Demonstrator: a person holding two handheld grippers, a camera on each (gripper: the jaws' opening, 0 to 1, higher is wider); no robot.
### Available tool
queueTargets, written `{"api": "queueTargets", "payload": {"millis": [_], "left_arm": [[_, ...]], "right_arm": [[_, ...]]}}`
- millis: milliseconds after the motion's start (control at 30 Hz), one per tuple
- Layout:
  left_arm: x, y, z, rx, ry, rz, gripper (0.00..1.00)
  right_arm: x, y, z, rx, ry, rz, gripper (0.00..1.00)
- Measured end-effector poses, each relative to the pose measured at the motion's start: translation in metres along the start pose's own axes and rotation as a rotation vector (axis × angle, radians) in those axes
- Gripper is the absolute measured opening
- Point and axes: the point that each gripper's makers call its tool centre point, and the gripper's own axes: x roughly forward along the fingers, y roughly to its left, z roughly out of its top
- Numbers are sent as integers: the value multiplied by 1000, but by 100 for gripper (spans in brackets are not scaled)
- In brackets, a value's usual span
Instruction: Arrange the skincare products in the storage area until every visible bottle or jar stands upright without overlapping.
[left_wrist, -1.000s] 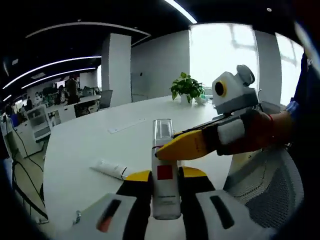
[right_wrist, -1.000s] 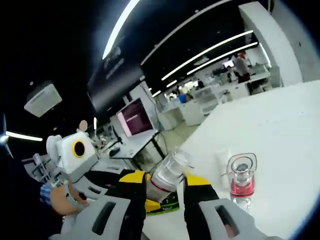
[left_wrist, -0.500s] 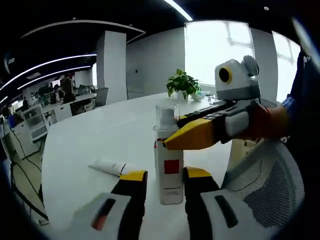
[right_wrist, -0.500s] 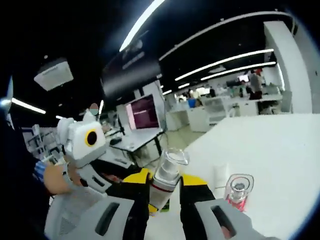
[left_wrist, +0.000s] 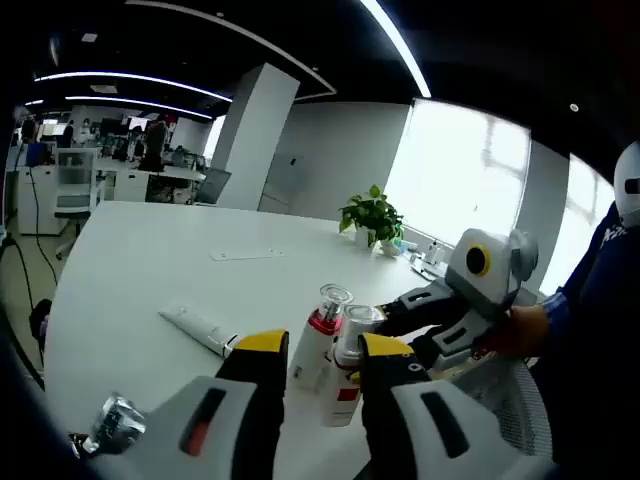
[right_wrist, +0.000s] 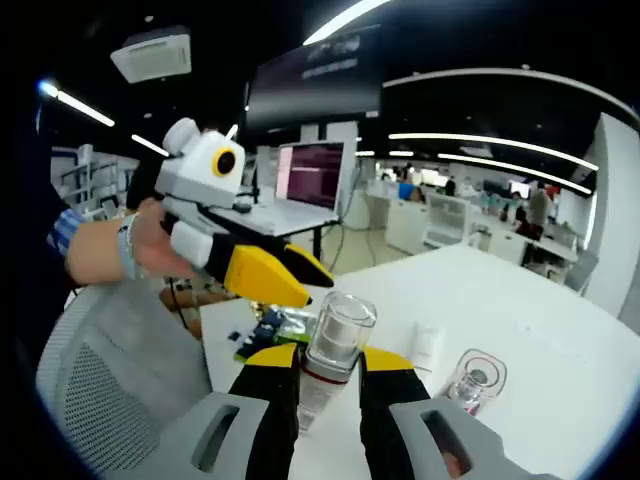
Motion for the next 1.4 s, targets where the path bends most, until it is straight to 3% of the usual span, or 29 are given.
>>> {"api": "queueTargets", "payload": {"millis": [100,200,300,400,500,600,700,800,900,1000,1267,1400], "left_arm": [[3,-3,-9,48,45,-2,30],[4,-4,-24,125,138,-3,25],[7,-11,-33,176,174,-29,21],[10,-19,-40,216,202,-61,22],[10,-17,-44,230,223,-55,25],[14,-19,-48,223,234,-53,26],[22,-18,-50,228,220,-20,25],[27,-9,-50,262,220,33,25],[28,3,-57,281,253,97,25],[33,18,-65,311,279,180,25],[55,37,-66,324,271,297,26],[69,41,-72,308,279,308,26]], "right_arm": [[0,11,1,-40,-6,60,18],[0,21,-3,-107,14,114,18],[-2,21,-5,-120,19,129,18],[-7,35,-6,-142,1,218,18],[-10,35,-15,-222,29,219,18],[-13,34,-19,-223,35,228,18],[-15,26,-24,-159,46,201,19],[-11,15,-32,-169,88,149,18],[-14,10,-39,-233,128,135,20],[-22,5,-51,-214,144,141,22],[-60,-48,-78,61,61,-15,20],[-58,-67,-116,85,138,-72,18]]}}
